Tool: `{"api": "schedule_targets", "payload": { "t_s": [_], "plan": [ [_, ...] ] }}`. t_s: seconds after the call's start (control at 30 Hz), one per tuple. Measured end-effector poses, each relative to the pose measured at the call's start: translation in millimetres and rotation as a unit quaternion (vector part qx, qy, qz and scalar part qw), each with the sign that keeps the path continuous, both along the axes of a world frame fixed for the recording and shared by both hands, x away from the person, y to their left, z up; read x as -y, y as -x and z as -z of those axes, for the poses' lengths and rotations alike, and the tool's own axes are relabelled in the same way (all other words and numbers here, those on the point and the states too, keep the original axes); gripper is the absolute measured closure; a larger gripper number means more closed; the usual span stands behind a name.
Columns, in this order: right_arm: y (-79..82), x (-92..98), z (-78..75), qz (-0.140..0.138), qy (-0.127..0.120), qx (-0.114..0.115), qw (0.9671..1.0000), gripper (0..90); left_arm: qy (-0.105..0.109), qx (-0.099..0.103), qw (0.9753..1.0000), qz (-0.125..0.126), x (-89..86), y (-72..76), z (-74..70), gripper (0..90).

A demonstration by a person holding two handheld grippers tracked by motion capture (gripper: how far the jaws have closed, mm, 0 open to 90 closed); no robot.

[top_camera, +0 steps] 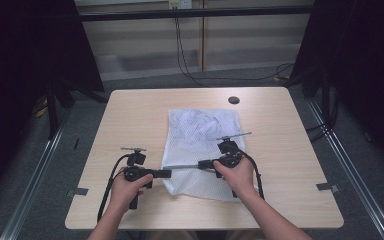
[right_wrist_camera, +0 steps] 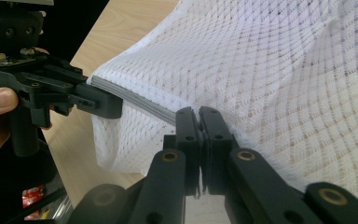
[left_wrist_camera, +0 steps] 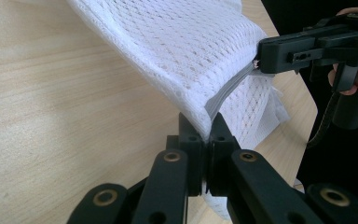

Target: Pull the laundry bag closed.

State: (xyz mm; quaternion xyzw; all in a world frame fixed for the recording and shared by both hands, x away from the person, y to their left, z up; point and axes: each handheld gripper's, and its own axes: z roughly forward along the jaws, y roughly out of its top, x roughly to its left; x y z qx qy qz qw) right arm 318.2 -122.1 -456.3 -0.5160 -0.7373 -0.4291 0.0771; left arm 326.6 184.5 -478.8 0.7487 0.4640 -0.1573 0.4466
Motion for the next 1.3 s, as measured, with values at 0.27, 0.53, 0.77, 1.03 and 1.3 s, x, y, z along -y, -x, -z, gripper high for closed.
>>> {"api": "schedule_targets", "payload": {
  "t_s": [0.27, 0.53, 0.77, 1.03, 1.3],
  "plan": [
    [-0.3, 0.6, 0.2, 0.001, 0.0, -0.003, 1.0, 87.1, -0.004, -0.001, 1.0, 0.002, 0.6, -0.1, 0.6, 87.7],
    [-0.9, 5.1, -1.1, 0.004, 0.002, -0.002, 1.0, 87.1, 0.0, -0.002, 1.0, 0.001, -0.5, -0.8, 0.8, 87.7],
    [-0.2, 6.8, -1.2, 0.006, 0.003, -0.004, 1.0, 87.1, -0.005, 0.0, 1.0, 0.001, -2.1, -1.4, 0.8, 87.7],
    [0.1, 8.6, -1.4, 0.003, 0.0, 0.001, 1.0, 87.1, 0.0, -0.003, 1.0, 0.001, -1.9, -0.8, 0.3, 87.7],
    [0.5, 10.9, -2.3, 0.004, 0.0, 0.001, 1.0, 87.1, -0.002, 0.0, 1.0, 0.001, -2.1, -0.4, -0.2, 87.7]
  ]
}}
